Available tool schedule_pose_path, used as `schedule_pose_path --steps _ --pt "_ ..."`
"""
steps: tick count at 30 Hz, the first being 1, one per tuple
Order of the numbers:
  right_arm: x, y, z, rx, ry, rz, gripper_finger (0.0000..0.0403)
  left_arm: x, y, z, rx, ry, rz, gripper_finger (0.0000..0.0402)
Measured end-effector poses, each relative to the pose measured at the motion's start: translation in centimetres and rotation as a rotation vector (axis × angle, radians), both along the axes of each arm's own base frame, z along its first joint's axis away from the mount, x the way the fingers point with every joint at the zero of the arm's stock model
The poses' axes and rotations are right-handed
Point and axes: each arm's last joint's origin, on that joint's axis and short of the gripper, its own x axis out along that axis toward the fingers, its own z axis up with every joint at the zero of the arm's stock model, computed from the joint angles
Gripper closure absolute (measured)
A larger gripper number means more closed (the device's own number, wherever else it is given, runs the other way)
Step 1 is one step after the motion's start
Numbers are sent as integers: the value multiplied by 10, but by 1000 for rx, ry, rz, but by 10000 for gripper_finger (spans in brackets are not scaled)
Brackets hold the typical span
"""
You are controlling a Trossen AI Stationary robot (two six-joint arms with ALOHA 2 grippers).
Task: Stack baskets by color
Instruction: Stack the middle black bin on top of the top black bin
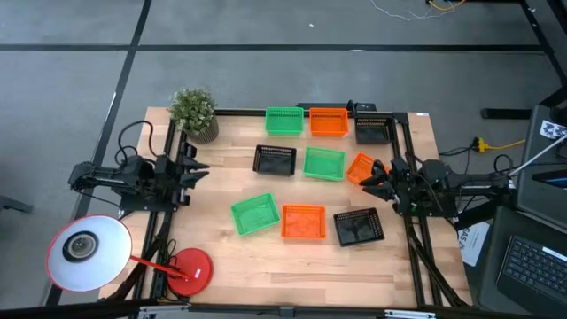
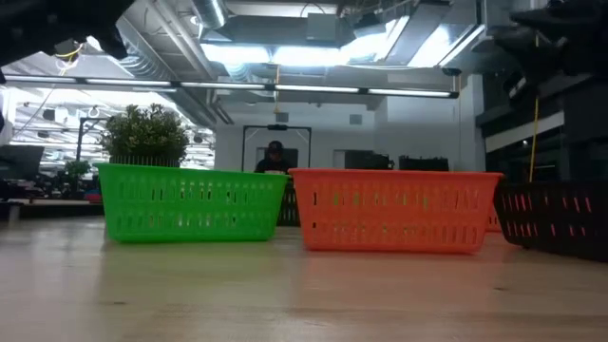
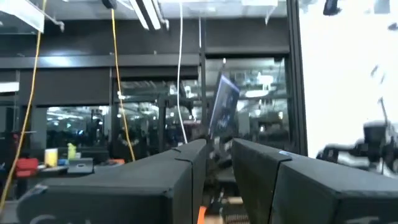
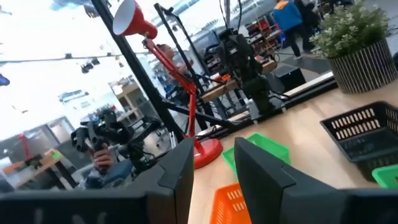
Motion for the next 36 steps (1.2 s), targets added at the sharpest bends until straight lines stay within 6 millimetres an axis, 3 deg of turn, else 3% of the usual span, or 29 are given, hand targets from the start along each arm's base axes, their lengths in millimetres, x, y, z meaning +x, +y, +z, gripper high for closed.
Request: schedule_pose_path --steps 7,11,14,20,27,32,36 --pt "19 -5 67 -137 265 -86 286 4 0 -7 93 87 49 329" --pt "54 -12 94 -191 496 -135 286 5 0 -8 88 101 45 329" --pt "91 -23 102 -235 666 -172 286 6 -1 -11 91 133 43 329" --pt "177 -52 89 -338 865 -154 286 8 -1 -15 95 182 41 329" --pt "264 -65 54 -504 883 -10 286 12 -1 -26 36 298 6 329" --pt "304 -70 14 -482 970 38 286 13 -1 -30 1 341 -10 329" --pt "320 -70 -17 -476 1039 66 286 13 -1 -31 -3 343 -12 329"
